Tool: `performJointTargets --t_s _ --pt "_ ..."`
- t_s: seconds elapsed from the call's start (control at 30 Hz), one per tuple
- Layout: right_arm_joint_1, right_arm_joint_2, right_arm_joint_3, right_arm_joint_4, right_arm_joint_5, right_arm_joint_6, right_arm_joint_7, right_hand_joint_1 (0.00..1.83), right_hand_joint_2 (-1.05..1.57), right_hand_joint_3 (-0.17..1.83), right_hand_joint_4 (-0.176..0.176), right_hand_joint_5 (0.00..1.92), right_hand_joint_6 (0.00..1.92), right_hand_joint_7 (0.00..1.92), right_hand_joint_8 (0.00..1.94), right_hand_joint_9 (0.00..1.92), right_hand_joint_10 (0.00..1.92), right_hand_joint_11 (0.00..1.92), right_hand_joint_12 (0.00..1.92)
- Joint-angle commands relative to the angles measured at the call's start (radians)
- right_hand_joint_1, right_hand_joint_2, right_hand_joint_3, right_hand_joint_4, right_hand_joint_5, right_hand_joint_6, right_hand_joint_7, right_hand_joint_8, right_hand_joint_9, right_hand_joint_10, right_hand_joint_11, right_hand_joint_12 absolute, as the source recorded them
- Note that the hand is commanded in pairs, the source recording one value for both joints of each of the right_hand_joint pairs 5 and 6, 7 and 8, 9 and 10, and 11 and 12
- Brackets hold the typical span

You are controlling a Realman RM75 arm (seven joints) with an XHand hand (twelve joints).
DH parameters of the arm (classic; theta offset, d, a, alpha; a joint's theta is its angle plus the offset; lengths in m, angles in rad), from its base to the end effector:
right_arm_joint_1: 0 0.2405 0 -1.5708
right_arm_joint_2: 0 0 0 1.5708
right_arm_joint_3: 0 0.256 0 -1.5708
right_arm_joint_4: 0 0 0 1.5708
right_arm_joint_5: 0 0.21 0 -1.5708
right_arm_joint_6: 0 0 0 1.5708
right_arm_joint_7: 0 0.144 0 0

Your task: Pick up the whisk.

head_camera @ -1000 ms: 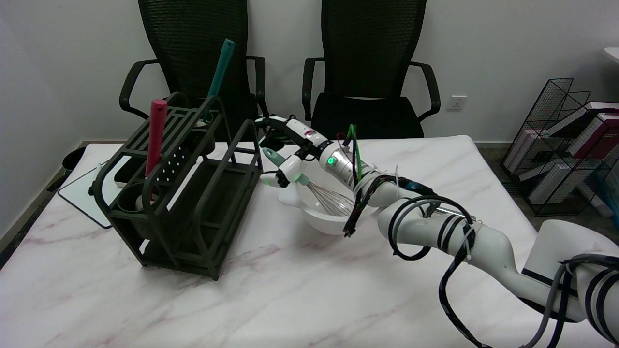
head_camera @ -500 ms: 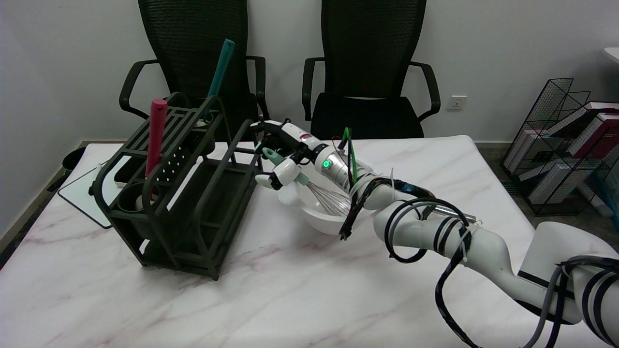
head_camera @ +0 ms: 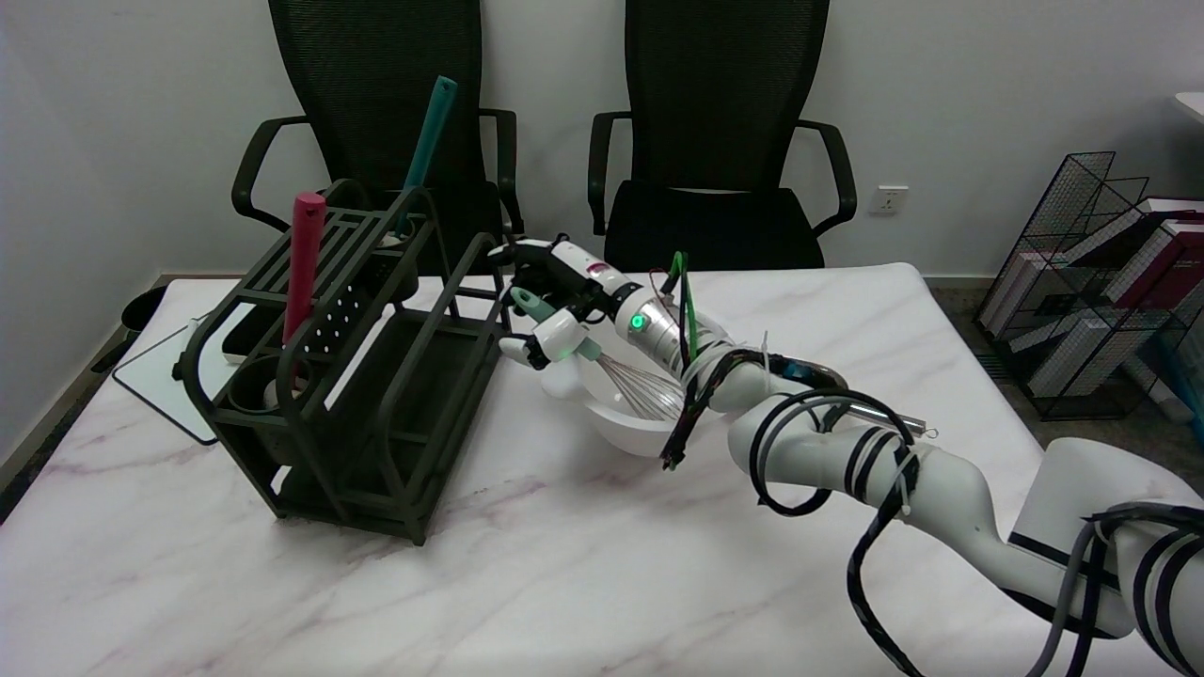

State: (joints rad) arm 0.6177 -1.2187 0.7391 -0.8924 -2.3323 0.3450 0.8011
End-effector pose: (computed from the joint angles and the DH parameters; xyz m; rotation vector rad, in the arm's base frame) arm -0.2671 -0.4614 0.2156 1.7473 -0.8336 0.6003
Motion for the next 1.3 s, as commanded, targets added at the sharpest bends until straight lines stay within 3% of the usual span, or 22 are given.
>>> performJointTargets --t_s 0.03,0.37,0.63,0.93,1.3 --pt "-0.024 0.006 0.026 -0.01 0.002 0.016 0.0 1.16 0.13 1.25 0.0 0.59 0.59 0.79 0.79 0.82 0.82 1.13 1.13" --pt "-0.023 0.009 0.03 -0.01 0.002 0.017 0.004 1.13 0.31 1.16 0.0 0.85 0.85 0.97 0.97 1.06 1.06 1.12 1.12" --pt "-0.024 0.009 0.03 -0.01 0.002 0.036 0.006 1.12 0.43 1.1 0.0 0.88 0.88 1.02 1.02 1.14 1.14 1.18 1.18" --pt "-0.024 0.011 0.03 -0.01 0.002 0.038 0.007 1.09 0.59 1.01 0.0 0.91 0.91 1.06 1.06 1.22 1.22 1.39 1.39" --pt "-0.029 0.011 0.02 -0.016 0.002 0.041 0.007 1.11 0.48 1.1 0.0 0.85 0.85 1.06 1.06 1.22 1.22 1.4 1.4"
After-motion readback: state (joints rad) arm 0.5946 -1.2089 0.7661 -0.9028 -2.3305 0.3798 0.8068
